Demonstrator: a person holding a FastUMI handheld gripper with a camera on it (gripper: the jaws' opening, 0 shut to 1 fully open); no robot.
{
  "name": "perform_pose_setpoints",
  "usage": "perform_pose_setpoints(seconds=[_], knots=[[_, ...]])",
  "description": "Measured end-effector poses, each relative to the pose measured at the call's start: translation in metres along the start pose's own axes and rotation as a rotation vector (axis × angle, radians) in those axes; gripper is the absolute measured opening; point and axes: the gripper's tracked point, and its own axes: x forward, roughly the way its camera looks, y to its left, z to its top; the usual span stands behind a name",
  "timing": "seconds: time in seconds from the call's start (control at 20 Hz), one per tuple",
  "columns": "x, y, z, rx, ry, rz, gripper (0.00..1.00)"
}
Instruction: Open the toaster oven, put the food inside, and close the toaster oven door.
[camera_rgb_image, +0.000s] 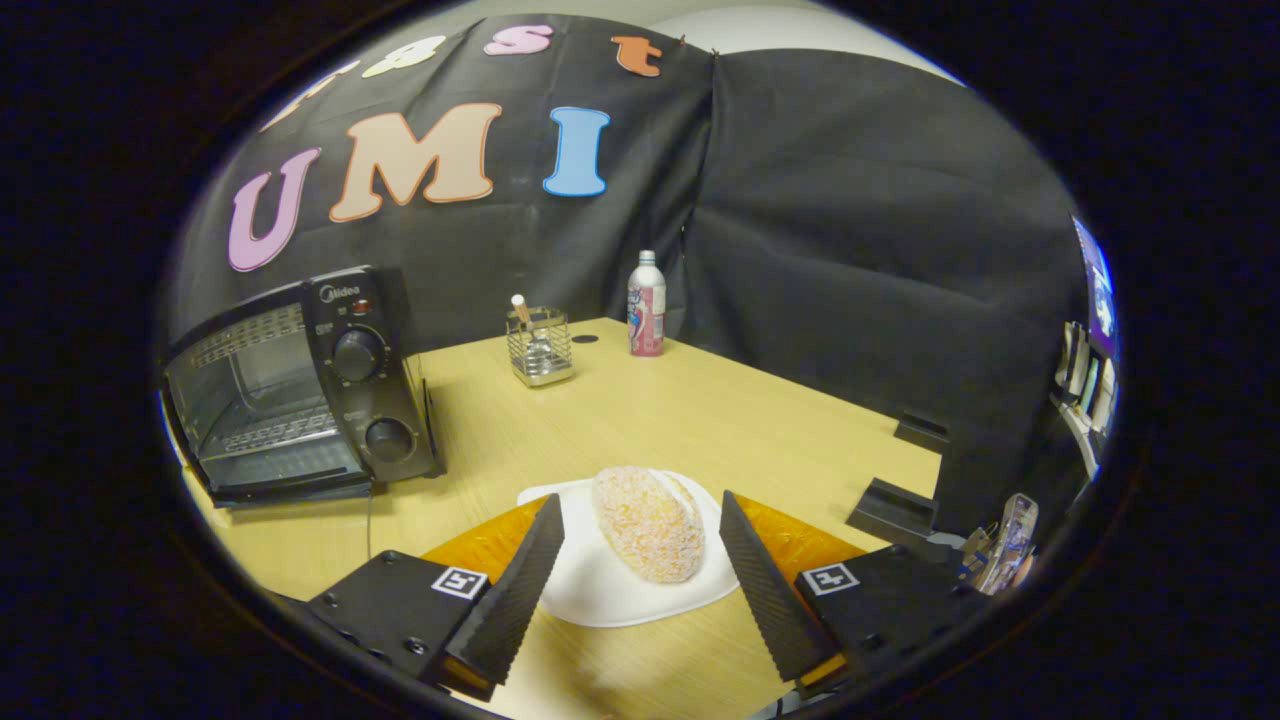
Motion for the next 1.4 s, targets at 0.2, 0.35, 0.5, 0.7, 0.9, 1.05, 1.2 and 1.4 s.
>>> perform_pose_setpoints(seconds=[0.2,0.35,0.5,0.7,0.9,1.05,1.2,1.4], knots=[[0.01,-0.002,-0.014,0.008,0.033,0.026,0.98],[0.018,-0.002,-0.021,0.017,0.07,0.04,0.98],[0.023,-0.004,-0.025,0.025,0.091,0.039,0.96],[0.03,-0.003,-0.036,0.01,0.164,0.031,0.9],[0.033,-0.001,-0.042,-0.029,0.196,0.027,0.85],[0.031,-0.001,-0.043,0.011,0.205,0.023,0.8],[0.03,-0.002,-0.044,0.001,0.202,0.019,0.74],[0.021,-0.008,-0.045,-0.007,0.195,-0.023,0.7]])
